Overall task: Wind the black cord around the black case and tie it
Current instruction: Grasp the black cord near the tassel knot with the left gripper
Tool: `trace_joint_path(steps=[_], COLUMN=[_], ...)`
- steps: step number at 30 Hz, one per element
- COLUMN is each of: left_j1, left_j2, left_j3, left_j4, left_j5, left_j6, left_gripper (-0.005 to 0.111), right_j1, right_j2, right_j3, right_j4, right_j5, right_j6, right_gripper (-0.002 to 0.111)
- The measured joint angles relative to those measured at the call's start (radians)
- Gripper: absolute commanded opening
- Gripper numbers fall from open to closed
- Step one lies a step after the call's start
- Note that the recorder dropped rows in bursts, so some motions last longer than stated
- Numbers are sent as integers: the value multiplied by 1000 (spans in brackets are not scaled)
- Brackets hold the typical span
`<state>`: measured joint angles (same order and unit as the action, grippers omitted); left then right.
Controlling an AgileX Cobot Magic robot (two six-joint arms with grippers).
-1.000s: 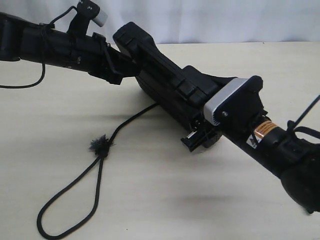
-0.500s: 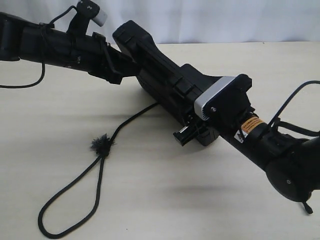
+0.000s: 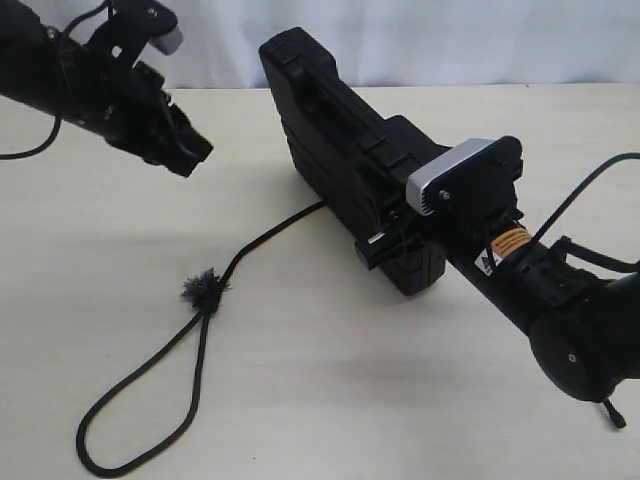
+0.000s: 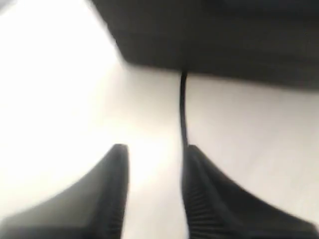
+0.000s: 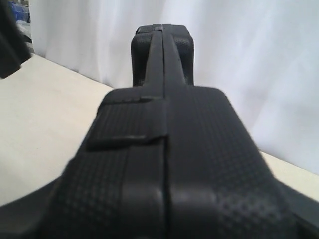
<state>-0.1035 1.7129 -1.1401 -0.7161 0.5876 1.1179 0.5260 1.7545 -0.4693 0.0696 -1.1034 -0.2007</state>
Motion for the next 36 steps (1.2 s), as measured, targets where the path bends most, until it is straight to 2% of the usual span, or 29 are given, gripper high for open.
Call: trace_joint_path(steps=[1,4,8,12,19,22,27,30,36], left_j1=[0,0,-5,-50,-133,-145,-145,-150,-216], left_j2=[0,0,0,25,148,197,261,272,318], left_j3=[0,0,0,0,0,0,0,0,-4], left_j4=[96,318,425,447,451,456,450,392,394], left_j5=[26,130,251,313,300,240,171,152,146], left_j6=[-91,-314,-456,-470,-506,-579,-672,-678,-644], left_gripper=[0,0,0,5,43,51,51,51,51], right_j1=[0,0,0,0,0,0,0,0,0], right_j2=[0,0,0,0,0,0,0,0,0], right_j3=[0,0,0,0,0,0,0,0,0], right_j4=[7,12,12,12,12,12,12,12,12], right_j5=[-2,-2,-2,-2,-2,0,0,0,0], right_j6=[2,4,4,4,4,4,4,4,4], right_gripper=[4,4,4,4,4,4,4,4,4])
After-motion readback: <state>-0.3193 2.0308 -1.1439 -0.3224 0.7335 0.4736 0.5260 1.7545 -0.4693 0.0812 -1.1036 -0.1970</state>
